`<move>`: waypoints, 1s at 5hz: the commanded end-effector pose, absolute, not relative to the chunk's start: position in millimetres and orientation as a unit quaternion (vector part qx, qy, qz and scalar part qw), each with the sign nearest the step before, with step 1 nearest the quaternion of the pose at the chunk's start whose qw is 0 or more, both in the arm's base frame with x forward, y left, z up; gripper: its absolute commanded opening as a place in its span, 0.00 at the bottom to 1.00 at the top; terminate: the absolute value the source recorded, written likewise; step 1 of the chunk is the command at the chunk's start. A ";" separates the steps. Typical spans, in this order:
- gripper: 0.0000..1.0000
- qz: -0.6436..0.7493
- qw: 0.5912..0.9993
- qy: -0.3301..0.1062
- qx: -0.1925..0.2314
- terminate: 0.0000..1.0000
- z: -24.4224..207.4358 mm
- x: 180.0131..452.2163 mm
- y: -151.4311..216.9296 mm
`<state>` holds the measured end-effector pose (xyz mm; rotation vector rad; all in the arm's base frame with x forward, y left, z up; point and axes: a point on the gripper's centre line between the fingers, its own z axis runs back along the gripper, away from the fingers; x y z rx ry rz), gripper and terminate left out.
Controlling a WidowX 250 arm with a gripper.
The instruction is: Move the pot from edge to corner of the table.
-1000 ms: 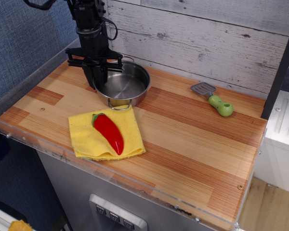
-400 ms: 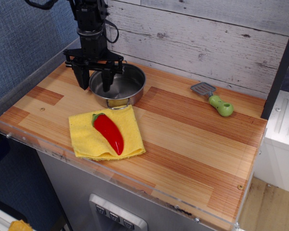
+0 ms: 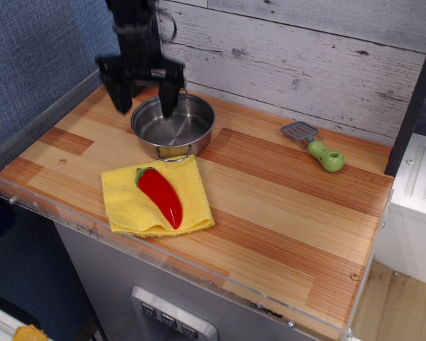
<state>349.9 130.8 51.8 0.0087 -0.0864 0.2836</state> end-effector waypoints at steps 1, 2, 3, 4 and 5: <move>1.00 0.120 0.986 -0.114 0.026 0.00 133.1 343.8 126.7; 1.00 0.104 0.983 -0.148 0.017 0.00 156.6 334.1 113.9; 1.00 0.081 0.984 -0.156 0.007 0.00 172.6 326.0 97.8; 1.00 0.081 0.984 -0.156 0.007 0.00 172.6 326.0 97.8; 1.00 0.081 0.984 -0.156 0.007 0.00 172.6 326.0 97.8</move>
